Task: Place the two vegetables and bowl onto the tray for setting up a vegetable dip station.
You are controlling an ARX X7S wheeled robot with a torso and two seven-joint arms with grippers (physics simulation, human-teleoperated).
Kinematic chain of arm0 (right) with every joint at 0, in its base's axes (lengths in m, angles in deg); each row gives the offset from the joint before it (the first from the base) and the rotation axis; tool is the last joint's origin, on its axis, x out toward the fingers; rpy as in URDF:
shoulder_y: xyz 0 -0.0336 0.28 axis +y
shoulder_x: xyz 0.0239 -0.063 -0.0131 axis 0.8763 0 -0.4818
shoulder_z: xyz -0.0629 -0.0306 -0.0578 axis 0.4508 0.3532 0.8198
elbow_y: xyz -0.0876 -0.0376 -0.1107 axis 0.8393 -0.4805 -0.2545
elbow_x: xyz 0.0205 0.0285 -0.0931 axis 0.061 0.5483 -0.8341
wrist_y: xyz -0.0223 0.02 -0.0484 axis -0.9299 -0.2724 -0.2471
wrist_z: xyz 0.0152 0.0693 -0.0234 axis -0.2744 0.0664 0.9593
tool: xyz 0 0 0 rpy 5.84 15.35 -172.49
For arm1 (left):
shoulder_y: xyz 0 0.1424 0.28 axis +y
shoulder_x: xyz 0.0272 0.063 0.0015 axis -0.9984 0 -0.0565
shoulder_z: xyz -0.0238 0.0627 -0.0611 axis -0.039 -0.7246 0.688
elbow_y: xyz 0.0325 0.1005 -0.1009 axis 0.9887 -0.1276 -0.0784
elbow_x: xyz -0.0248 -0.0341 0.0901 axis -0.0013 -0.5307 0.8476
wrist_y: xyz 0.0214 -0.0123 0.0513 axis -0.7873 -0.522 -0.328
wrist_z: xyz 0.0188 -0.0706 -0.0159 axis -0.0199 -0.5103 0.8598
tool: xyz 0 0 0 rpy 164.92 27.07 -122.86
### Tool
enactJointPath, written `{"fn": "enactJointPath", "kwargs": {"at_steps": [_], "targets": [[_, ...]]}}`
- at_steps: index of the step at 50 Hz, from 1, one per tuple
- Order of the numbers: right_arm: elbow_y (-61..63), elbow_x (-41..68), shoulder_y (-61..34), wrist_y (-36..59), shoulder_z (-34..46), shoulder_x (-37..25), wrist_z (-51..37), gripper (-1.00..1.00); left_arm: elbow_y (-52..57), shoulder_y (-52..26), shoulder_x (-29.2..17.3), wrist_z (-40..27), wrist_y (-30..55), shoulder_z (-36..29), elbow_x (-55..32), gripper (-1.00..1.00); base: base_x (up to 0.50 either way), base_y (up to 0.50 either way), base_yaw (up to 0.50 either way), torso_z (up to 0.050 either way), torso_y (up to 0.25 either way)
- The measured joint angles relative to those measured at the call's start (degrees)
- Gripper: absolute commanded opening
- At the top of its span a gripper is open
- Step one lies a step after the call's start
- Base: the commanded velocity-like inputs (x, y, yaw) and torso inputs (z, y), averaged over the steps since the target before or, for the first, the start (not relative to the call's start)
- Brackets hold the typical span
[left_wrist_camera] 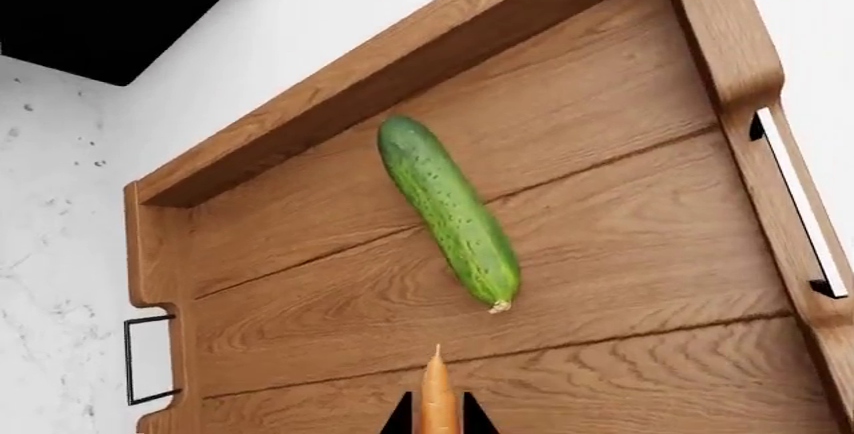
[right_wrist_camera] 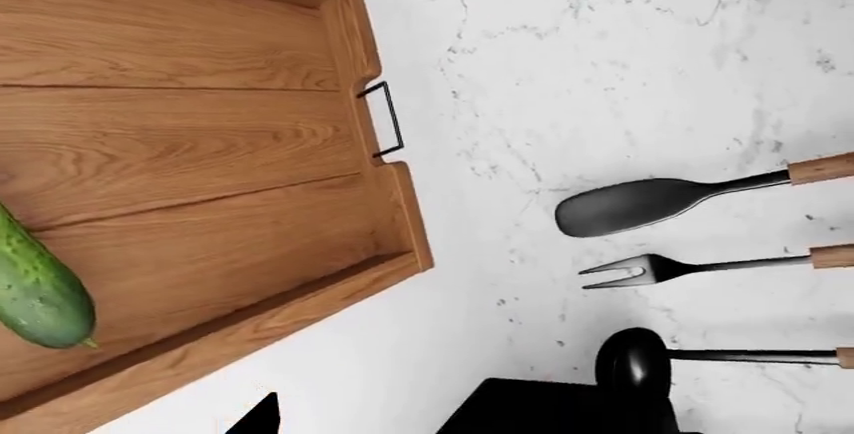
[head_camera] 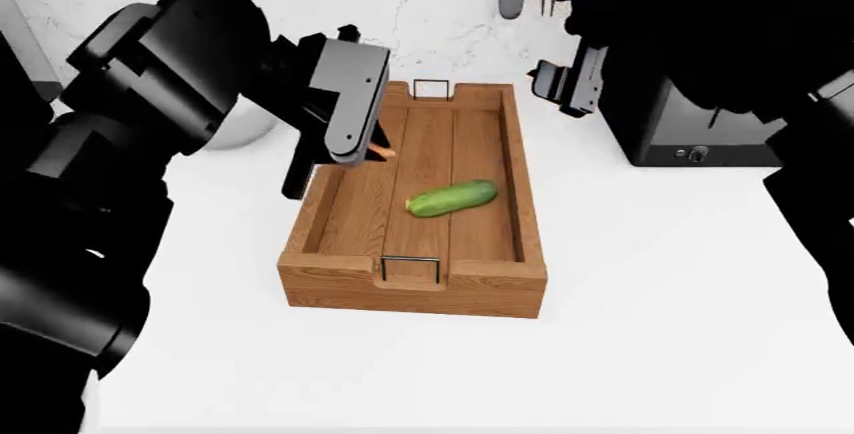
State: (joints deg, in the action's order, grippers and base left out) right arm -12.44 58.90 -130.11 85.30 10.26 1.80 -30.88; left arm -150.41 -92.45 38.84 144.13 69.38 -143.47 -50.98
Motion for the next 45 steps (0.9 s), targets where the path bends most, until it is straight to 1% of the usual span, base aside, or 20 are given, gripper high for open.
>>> {"fn": "enactJointPath", "kwargs": {"at_steps": [14,20,24,31,45], "targets": [[-2.05,0.02,1.28,-2.10,-0.62,-0.66,-1.58,1.00,0.00,1.72,3.19,-1.36,5.99,4.39,1.47,-1.00,0.00,0.00,0.00,0.000,0.000],[-2.50,0.25,2.20,-3.05,-0.87,-0.61,-2.12,1.00,0.25,1.51,4.30,-2.16,11.23,5.90,1.05,-1.00,0.00,0.00,0.00,0.000,0.002],[-2.60,0.36,2.80,-3.54,-0.96,-0.62,-2.42,1.00,2.10,1.57,4.25,-2.08,15.69,6.54,0.67,-1.00,0.00,0.00,0.00,0.000,0.000],[-3.08,0.52,3.64,-4.37,-1.07,-0.46,-2.78,1.00,5.23,1.37,2.87,-1.05,20.94,5.89,1.37,-1.00,0.00,0.00,0.00,0.000,0.000],[-3.86,0.61,4.21,-5.14,-1.10,-0.20,-2.98,1.00,19.01,3.07,-3.98,1.11,31.12,4.08,2.46,-1.00,0.00,0.00,0.00,0.000,0.000]]}}
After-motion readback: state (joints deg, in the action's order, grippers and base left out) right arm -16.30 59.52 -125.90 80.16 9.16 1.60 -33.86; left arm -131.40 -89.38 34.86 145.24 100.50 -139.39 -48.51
